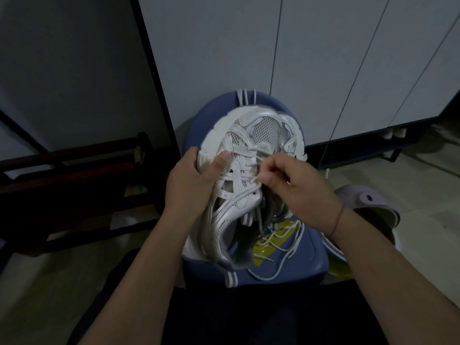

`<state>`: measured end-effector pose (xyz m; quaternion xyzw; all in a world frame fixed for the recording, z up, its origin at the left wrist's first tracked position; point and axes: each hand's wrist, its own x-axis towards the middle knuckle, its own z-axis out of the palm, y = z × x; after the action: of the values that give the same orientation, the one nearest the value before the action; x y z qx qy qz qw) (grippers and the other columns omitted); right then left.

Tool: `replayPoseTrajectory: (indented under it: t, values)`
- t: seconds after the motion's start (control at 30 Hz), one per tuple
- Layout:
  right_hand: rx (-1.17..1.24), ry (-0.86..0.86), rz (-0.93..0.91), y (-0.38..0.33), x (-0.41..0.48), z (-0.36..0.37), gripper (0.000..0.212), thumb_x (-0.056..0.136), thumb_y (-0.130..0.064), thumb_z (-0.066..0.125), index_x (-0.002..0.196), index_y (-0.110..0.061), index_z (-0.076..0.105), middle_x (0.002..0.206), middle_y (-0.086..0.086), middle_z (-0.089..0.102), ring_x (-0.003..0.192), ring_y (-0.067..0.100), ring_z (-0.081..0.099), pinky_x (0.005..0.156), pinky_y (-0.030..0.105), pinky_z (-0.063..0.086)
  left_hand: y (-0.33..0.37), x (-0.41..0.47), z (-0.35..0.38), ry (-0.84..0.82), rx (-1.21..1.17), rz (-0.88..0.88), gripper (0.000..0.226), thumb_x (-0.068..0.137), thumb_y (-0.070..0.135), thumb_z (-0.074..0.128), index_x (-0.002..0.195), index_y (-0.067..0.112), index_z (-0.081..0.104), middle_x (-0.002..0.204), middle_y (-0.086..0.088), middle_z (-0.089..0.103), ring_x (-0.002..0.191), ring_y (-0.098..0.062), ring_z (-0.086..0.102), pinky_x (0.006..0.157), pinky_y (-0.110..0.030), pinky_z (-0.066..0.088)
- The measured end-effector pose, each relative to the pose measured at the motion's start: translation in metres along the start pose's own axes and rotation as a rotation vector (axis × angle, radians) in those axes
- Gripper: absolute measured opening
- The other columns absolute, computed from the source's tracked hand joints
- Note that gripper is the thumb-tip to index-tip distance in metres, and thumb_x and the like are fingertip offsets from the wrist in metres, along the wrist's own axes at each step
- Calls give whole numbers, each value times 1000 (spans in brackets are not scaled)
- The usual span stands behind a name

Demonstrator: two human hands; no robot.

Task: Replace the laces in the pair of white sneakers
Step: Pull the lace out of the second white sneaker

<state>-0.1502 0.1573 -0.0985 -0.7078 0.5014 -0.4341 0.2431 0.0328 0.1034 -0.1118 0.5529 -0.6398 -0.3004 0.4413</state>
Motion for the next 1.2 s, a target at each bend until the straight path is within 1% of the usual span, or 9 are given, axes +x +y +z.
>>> replayPoseTrajectory:
  t: [0.13,0.2,0.3,0.5,0.63,0.73,0.9,1.07,1.2]
  values:
    - [318,100,152,11,4,-1,15,91,-22,56,77,-19,57,68,-5,50,61,1,42,61,15,38,3,0,2,10,-24,16,42,85,56,62,89,14,60,82,10,67,71,2,61,61,-15,46]
    - [242,92,131,11,4,1,16,93,-16,56,78,-19,55,70,-2,51,64,2,45,63,15,40,2,0,2,15,0,14,41,85,57,62,89,16,60,80,12,66,70,4,60,62,-17,46]
    - [136,54,33,6,2,4,10,88,-26,60,83,-22,54,72,7,52,67,9,46,64,19,41,1,-1,2,18,39,19,41,84,59,62,87,17,58,77,11,65,69,-1,58,63,-26,45]
    - [-155,63,-49,5,4,6,24,85,-25,68,72,-27,48,66,-11,45,62,4,42,59,14,34,2,-4,2,-4,124,51,42,81,64,60,77,23,49,70,9,59,64,-8,53,61,-31,43]
    - [-103,54,-27,6,2,3,21,85,-34,65,77,-22,51,72,-7,51,67,10,51,62,21,42,2,-4,2,18,129,51,47,80,65,59,85,18,55,75,6,63,71,-13,60,67,-36,49]
    - [-140,35,-49,4,0,4,30,80,-46,67,83,-21,53,74,-10,47,65,4,42,61,16,37,3,-3,1,37,129,56,51,80,66,59,86,15,56,76,4,64,73,-17,61,70,-39,50]
    - [-197,58,-61,7,1,3,27,79,-38,71,76,-18,53,81,-10,50,74,0,51,64,9,36,3,-5,4,25,125,61,47,80,65,59,79,18,52,70,5,61,66,-9,56,62,-33,44]
    - [-269,67,-67,8,1,4,32,77,-49,64,71,-19,55,81,-8,48,73,3,48,65,9,36,1,-4,5,47,98,52,50,80,65,60,83,15,55,74,5,64,71,-15,60,70,-38,51]
    - [-94,50,-33,7,1,7,23,83,-30,69,68,-19,55,75,-5,49,70,-2,49,67,9,37,0,-4,4,40,94,51,52,79,67,58,85,16,56,77,6,65,74,-14,61,71,-37,51]
